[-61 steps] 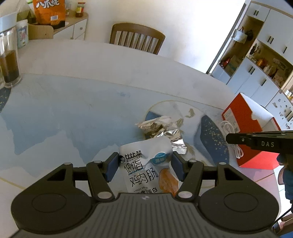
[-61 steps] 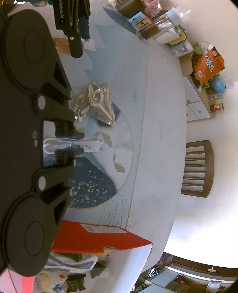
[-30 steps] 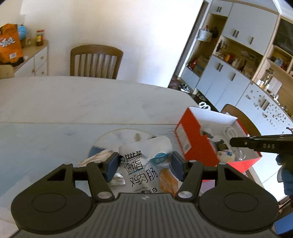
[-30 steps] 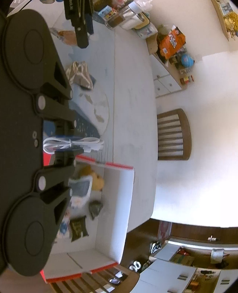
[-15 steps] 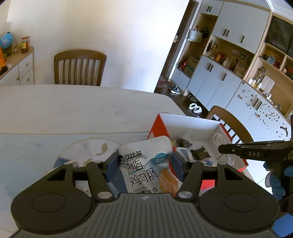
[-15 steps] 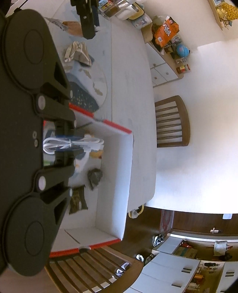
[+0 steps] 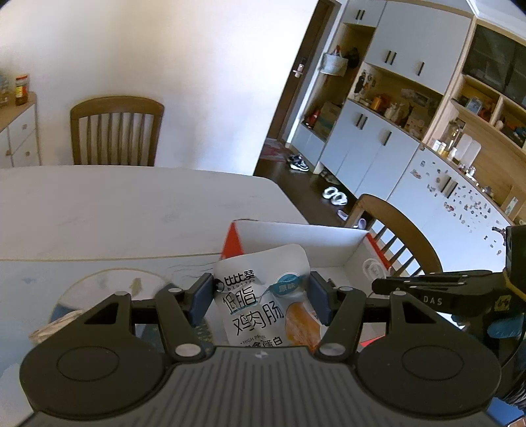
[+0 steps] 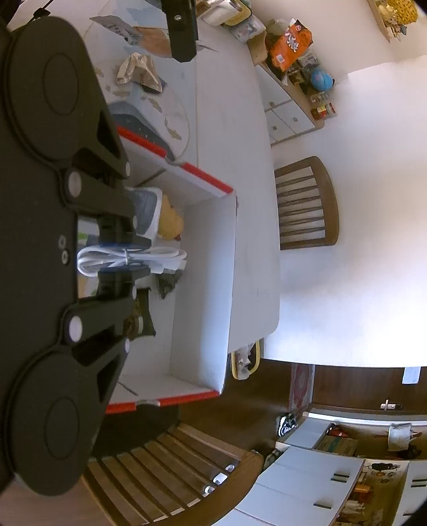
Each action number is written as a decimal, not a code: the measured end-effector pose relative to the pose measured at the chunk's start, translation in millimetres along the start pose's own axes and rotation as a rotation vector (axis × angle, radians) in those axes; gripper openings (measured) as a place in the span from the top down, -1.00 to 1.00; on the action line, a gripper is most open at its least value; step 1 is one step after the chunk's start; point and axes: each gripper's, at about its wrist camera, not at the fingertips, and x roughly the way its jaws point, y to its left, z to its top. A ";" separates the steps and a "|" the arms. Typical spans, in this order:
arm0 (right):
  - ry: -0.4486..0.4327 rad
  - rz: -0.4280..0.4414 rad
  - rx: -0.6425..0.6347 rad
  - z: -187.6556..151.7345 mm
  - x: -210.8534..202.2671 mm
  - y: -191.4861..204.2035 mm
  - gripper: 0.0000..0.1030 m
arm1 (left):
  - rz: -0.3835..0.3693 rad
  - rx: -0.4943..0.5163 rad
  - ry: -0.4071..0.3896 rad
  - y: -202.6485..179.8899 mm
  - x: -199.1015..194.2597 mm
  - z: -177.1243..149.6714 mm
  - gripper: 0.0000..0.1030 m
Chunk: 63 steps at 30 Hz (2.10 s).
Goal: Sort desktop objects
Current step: 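Carry sausage packet with left gripper while right gripper carries cable over the red box, then lower sausage packet into box and open left gripper while right gripper releases cable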
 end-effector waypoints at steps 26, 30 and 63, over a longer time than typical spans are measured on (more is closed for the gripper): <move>0.081 -0.063 -0.054 -6.4 50.4 -43.9 0.82 | -0.005 0.242 0.133 -87.4 131.3 5.5 -0.17; 0.113 -0.073 -0.064 -6.5 66.6 -49.3 0.82 | 0.009 0.280 0.166 -91.1 149.9 -2.6 -0.17; 0.234 -0.071 -0.045 -16.4 109.5 -61.8 0.32 | 0.042 0.391 0.376 -84.0 200.3 -21.1 -0.30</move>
